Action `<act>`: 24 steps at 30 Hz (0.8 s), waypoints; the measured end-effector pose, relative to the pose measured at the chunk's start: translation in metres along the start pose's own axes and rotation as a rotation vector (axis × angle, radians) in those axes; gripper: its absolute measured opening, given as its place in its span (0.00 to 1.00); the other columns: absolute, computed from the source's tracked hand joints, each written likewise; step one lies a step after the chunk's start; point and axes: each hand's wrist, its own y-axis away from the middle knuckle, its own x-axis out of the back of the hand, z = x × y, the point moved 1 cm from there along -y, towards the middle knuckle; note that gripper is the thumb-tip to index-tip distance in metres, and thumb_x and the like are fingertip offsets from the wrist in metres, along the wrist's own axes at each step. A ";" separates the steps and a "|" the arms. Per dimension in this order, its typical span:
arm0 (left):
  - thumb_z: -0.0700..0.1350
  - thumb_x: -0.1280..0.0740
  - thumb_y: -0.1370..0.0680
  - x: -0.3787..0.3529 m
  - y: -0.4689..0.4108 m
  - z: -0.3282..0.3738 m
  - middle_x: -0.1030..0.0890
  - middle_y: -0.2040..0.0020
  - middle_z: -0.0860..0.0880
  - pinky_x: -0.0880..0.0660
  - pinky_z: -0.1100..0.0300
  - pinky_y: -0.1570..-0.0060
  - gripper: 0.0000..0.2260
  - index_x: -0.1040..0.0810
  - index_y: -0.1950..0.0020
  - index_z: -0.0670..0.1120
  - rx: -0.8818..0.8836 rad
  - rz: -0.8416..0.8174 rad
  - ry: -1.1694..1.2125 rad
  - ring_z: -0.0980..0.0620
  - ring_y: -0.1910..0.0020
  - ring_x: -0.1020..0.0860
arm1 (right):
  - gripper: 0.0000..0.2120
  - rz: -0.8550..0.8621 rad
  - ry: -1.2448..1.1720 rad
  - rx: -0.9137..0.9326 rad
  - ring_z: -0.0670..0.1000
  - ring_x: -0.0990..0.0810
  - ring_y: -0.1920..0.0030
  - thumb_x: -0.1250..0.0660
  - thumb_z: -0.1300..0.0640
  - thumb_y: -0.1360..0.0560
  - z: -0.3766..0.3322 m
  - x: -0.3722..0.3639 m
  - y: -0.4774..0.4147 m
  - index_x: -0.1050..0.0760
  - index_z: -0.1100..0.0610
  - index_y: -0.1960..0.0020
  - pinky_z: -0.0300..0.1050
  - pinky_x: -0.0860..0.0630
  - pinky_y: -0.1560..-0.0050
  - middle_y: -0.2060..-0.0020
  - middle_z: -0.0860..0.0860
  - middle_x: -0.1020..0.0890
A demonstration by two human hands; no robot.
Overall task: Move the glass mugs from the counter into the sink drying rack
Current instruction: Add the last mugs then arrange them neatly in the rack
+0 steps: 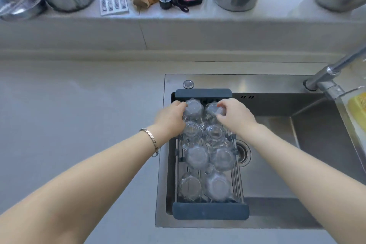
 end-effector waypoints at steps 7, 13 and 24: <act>0.39 0.35 0.25 -0.006 -0.064 0.011 0.35 0.29 0.47 0.31 0.51 0.43 0.27 0.38 0.28 0.52 -0.241 -0.222 -0.419 0.42 0.37 0.31 | 0.30 -0.147 0.067 -0.171 0.60 0.25 0.43 0.31 0.48 0.30 0.012 -0.028 -0.049 0.38 0.51 0.31 0.47 0.28 0.45 0.39 0.58 0.30; 0.40 0.34 0.24 -0.004 -0.087 0.022 0.32 0.32 0.48 0.31 0.54 0.58 0.24 0.35 0.31 0.52 -0.333 -0.325 -0.577 0.41 0.41 0.31 | 0.32 -0.048 -0.068 -0.177 0.58 0.26 0.41 0.27 0.47 0.33 0.026 -0.034 -0.044 0.34 0.51 0.32 0.47 0.29 0.45 0.42 0.57 0.26; 0.52 0.32 0.28 0.048 -0.033 0.012 0.33 0.34 0.50 0.30 0.57 0.57 0.26 0.35 0.31 0.60 -0.155 -0.049 -0.240 0.45 0.43 0.27 | 0.34 0.008 -0.024 -0.090 0.57 0.38 0.34 0.30 0.51 0.30 0.015 -0.036 -0.031 0.41 0.52 0.29 0.49 0.35 0.37 0.35 0.56 0.34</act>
